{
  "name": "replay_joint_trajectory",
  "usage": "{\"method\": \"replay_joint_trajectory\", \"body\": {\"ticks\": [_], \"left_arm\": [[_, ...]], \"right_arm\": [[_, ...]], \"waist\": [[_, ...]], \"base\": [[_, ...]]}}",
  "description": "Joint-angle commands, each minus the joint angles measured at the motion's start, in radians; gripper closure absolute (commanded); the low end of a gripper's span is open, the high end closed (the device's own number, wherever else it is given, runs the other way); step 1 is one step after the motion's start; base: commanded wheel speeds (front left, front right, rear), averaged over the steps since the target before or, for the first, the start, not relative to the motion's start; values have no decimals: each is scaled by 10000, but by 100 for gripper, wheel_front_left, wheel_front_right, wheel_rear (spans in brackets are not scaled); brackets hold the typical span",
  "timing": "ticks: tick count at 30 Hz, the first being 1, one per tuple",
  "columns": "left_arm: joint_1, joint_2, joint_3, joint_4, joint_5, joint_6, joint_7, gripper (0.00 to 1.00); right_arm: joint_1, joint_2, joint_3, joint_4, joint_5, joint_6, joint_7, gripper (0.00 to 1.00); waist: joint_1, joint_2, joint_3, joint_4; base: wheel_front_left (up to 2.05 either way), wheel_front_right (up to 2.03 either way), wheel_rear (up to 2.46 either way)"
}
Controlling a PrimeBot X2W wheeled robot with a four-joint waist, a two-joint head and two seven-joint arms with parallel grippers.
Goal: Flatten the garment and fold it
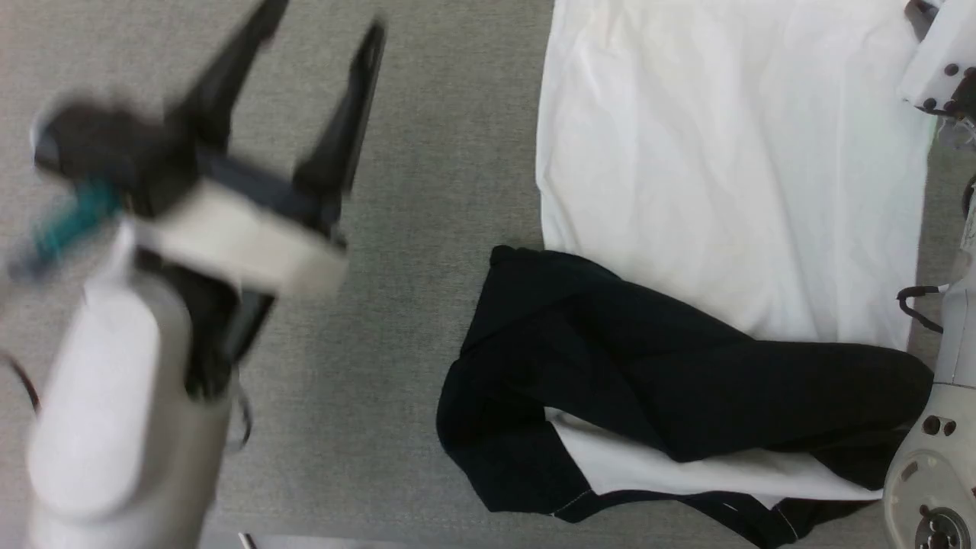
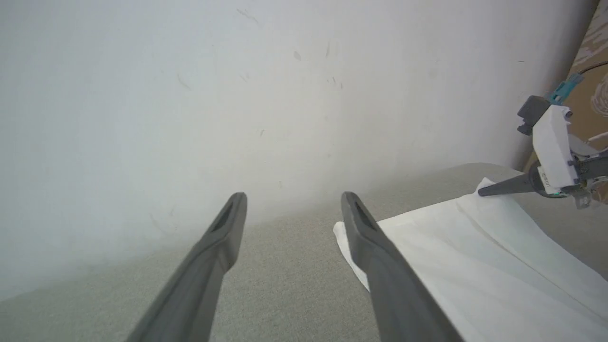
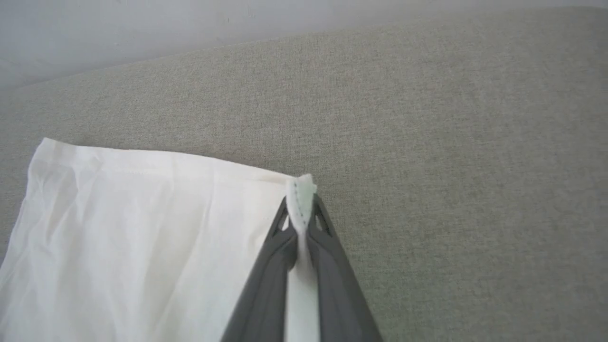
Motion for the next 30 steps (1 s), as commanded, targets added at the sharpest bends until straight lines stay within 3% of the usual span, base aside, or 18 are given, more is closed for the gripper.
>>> {"method": "replay_joint_trajectory", "body": {"ticks": [1, 8, 14, 20, 30], "left_arm": [[-612, 15, -106, 125, -372, -49, 458, 0], [-4645, -39, -1009, 2926, -2151, -77, 3675, 0], [-6322, -554, -1850, 5157, -2533, -79, 5379, 0], [-6882, -598, -2319, 6330, -2492, -58, 6110, 0], [-7211, -328, -2078, 7160, -2545, 136, 6022, 0]], "right_arm": [[66, 7, 33, 47, 92, -7, -81, 100], [-278, 43, 364, 256, 365, -7, -577, 100], [-693, 61, 883, 655, 713, -7, -922, 100], [-1145, 64, 1703, 1091, 1362, -7, -1175, 100], [-1505, 65, 2457, 1607, 2016, -7, -1579, 100]], "waist": [[1, 0, 11, -158], [1, 0, 473, -609], [1, 0, 896, -997], [1, 0, 1330, -1429], [1, 0, 1856, -2022]], "base": [[0, 0, 0], [0, 0, 0], [0, 0, 0], [0, 0, 0], [0, 0, 0]]}}
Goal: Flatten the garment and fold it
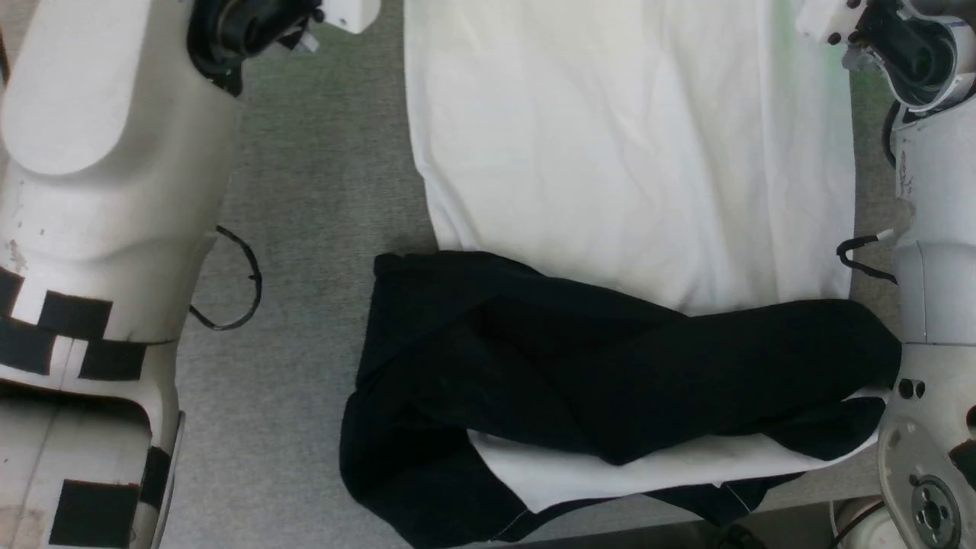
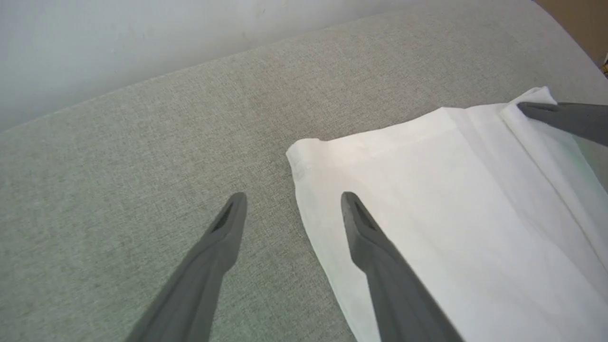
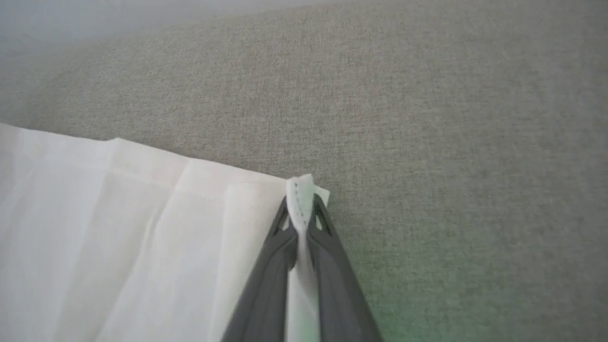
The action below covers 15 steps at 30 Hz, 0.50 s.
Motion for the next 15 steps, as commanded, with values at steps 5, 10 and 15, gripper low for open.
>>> {"method": "replay_joint_trajectory", "body": {"ticks": [5, 10, 15], "left_arm": [[-177, 93, 128, 252, -136, 241, 149, 0], [-284, 110, 18, 309, -35, 471, 420, 0], [-412, 101, -122, 369, 102, 687, 643, 0]], "right_arm": [[-164, 21, 84, 224, 62, -7, -144, 100], [-228, 21, 188, 349, 152, -7, -234, 100], [-299, 22, 302, 488, 273, -7, -379, 100]], "waist": [[-1, 0, 349, -384], [-1, 0, 437, -542], [-1, 0, 583, -711]], "base": [[0, 0, 0], [0, 0, 0], [0, 0, 0]]}}
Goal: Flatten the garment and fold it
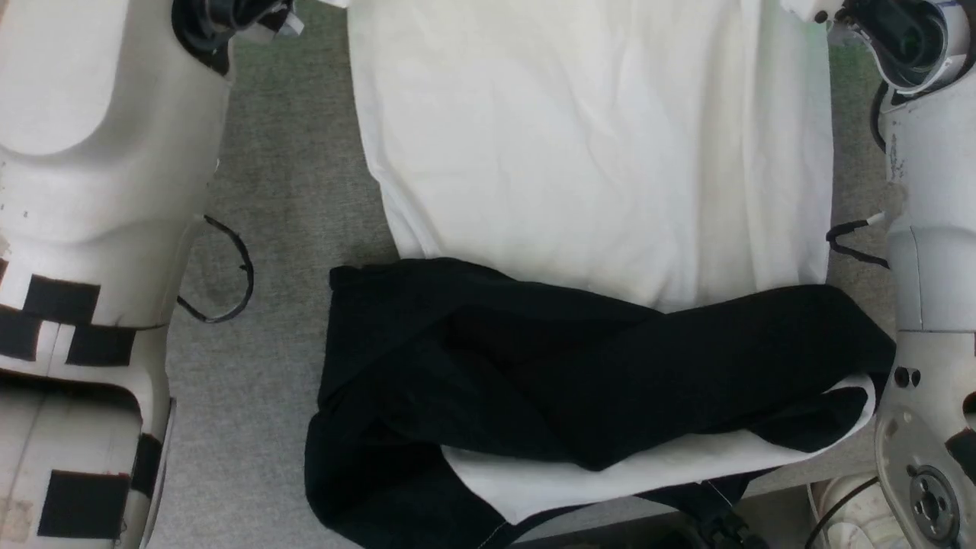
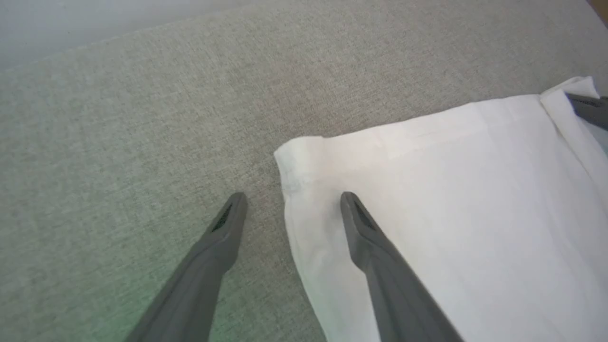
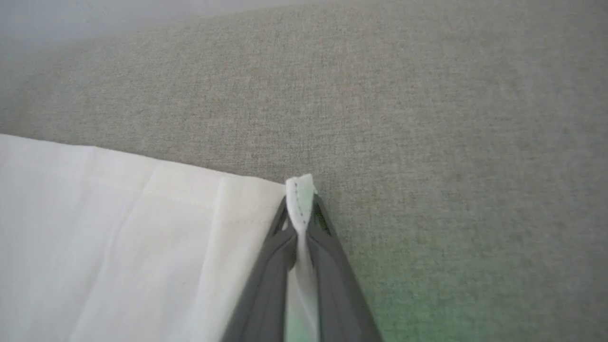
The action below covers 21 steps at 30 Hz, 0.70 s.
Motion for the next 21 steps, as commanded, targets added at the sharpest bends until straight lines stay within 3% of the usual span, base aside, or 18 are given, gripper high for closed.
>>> {"method": "replay_joint_trajectory", "body": {"ticks": [1, 2, 3, 13, 21], "left_arm": [[-45, 45, -87, 115, 57, 70, 149, 6], [-50, 76, -115, 110, 58, 54, 212, 62], [-52, 100, -116, 99, 32, 40, 259, 100], [60, 309, -59, -174, -226, -182, 164, 100], [213, 543, 303, -473, -443, -517, -1538, 100]], "right_arm": [[93, -72, 11, 261, 0, -30, -17, 100], [80, -72, 25, 294, 12, -30, -46, 100], [64, -72, 25, 322, 14, -30, -77, 100], [-58, -72, -153, 519, -91, -30, -339, 100], [-107, -72, -228, 218, -217, -30, -588, 100]], "waist": [[0, 0, 76, -100], [0, 0, 96, -133], [0, 0, 116, -158], [0, 0, 118, -134], [0, 0, -335, 143]], "base": [[0, 0, 0], [0, 0, 0], [0, 0, 0], [0, 0, 0], [0, 0, 0]]}}
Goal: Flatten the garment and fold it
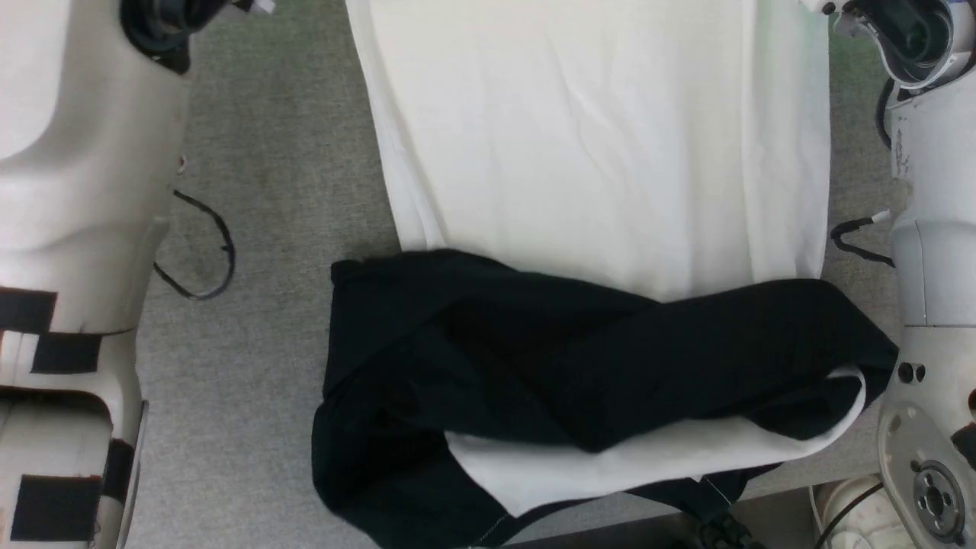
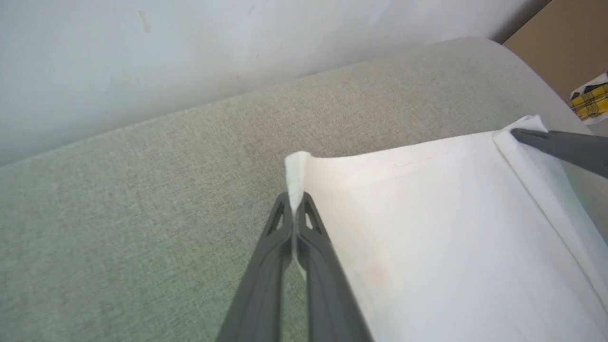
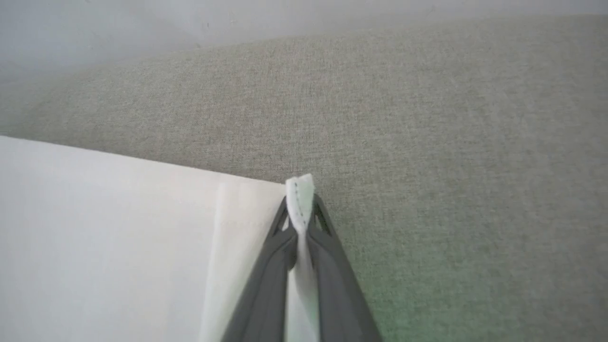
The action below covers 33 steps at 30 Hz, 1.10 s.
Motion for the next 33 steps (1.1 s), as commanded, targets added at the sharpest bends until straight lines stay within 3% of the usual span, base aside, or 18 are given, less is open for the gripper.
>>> {"method": "replay_joint_trajectory", "body": {"ticks": [1, 14, 18, 24, 33], "left_arm": [[103, 133, 102, -46, -15, -13, -209, 100], [407, 298, 503, 376, -358, -207, -2913, 100], [793, 450, 204, 218, -464, -248, -3452, 100], [1964, 1118, -910, -1353, -1166, -264, -4065, 100], [4529, 2411, -1259, -3950, -2301, -254, -4193, 100]], "right_arm": [[35, -59, -64, -66, -92, -21, -78, 100], [320, -213, -243, -678, -345, -21, -371, 100], [599, -321, -138, -919, -162, -21, -314, 100], [1594, -648, 121, -1788, 425, -21, 34, 100], [4459, -951, 210, -4503, 1659, -21, 1295, 100]], "waist": [[-1, 0, -214, 127], [-1, 0, -1607, 672], [-1, 0, -2125, 838], [-1, 0, -3004, 1126], [-1, 0, -4258, 1399]], "base": [[0, 0, 0], [0, 0, 0], [0, 0, 0], [0, 0, 0], [0, 0, 0]]}}
